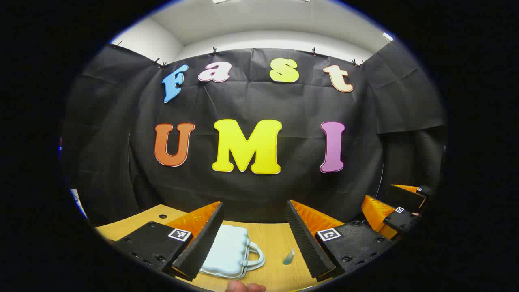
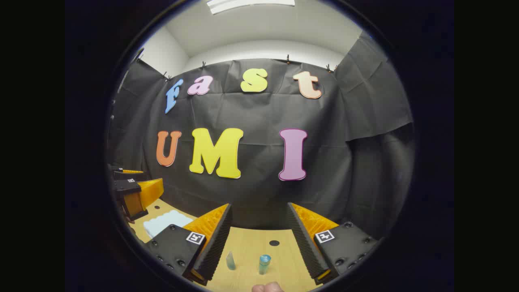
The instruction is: First open the suitcase, pack the skin care products into it, and then close the suitcase.
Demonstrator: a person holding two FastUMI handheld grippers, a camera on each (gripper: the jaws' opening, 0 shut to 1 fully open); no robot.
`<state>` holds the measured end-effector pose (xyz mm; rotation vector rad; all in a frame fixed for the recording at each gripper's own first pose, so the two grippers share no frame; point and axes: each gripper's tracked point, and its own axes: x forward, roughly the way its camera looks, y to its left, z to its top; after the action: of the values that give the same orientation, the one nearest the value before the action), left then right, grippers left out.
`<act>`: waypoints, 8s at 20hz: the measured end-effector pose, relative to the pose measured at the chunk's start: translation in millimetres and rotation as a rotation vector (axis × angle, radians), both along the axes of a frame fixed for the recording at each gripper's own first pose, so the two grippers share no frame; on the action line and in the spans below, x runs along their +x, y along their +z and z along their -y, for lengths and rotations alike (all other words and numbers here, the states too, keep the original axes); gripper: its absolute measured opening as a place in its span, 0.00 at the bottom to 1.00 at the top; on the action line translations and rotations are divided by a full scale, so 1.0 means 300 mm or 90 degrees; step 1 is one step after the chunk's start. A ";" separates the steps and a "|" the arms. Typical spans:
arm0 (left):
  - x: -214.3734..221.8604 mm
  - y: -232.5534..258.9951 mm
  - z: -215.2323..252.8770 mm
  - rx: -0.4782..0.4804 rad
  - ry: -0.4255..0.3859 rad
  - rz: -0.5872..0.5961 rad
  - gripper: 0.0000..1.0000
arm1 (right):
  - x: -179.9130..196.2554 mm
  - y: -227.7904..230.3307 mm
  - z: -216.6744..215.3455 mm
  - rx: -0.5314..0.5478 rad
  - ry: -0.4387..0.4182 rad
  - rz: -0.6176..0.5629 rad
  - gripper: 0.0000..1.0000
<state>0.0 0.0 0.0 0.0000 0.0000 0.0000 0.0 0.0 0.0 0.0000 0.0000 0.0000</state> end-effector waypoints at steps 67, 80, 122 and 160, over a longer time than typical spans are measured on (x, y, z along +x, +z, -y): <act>0.326 -0.646 -0.143 0.634 -0.161 -0.298 0.03 | -0.173 -0.183 0.233 -0.059 -0.147 -0.108 0.80; 0.374 -0.334 -1.123 0.269 0.072 -0.236 0.03 | 0.039 -0.174 -0.074 -0.065 -0.030 -0.116 0.80; 0.080 -0.014 -0.583 0.098 0.056 0.063 0.97 | -0.036 -0.250 0.103 -0.035 -0.029 -0.138 0.80; 0.404 -1.317 0.455 0.031 -0.168 -0.414 0.60 | -0.211 -0.523 0.574 -0.069 -0.115 -0.286 0.80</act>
<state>121.2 -136.6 -395.2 0.0481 0.6504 -0.2641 -63.2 -172.3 -157.0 -0.1080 0.4494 -0.1808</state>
